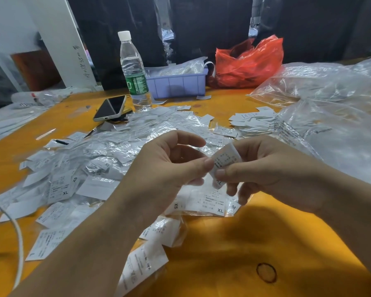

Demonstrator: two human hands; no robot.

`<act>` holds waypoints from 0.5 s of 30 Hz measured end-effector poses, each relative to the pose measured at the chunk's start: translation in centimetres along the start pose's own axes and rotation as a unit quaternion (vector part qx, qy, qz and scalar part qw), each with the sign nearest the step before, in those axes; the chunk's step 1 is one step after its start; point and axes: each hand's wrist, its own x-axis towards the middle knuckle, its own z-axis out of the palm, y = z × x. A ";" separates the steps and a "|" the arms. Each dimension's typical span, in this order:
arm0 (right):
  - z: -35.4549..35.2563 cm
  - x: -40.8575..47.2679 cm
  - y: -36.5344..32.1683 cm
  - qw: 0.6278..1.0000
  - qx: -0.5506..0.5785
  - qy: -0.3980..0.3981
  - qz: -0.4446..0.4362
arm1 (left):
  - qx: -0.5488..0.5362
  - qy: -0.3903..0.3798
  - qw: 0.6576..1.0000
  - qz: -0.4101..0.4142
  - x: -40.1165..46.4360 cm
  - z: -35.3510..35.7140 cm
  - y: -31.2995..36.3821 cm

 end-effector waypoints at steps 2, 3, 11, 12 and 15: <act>0.2 0.1 0.2 1.000 0.012 -0.002 0.006 | 0.004 -0.001 1.000 0.003 0.0 0.2 0.0; 0.3 0.1 0.2 1.000 0.013 0.007 0.005 | 0.006 -0.001 1.000 -0.002 0.0 0.2 0.0; -0.6 0.1 -0.1 0.996 0.060 0.065 0.004 | 0.016 -0.005 0.998 -0.062 0.1 -1.0 0.7; -0.7 0.1 -0.1 0.996 0.065 0.067 0.005 | 0.022 -0.002 0.998 -0.056 0.1 -1.0 0.7; -0.9 0.0 -0.3 0.995 0.073 0.072 0.010 | 0.033 0.007 0.999 -0.041 0.1 -1.0 0.5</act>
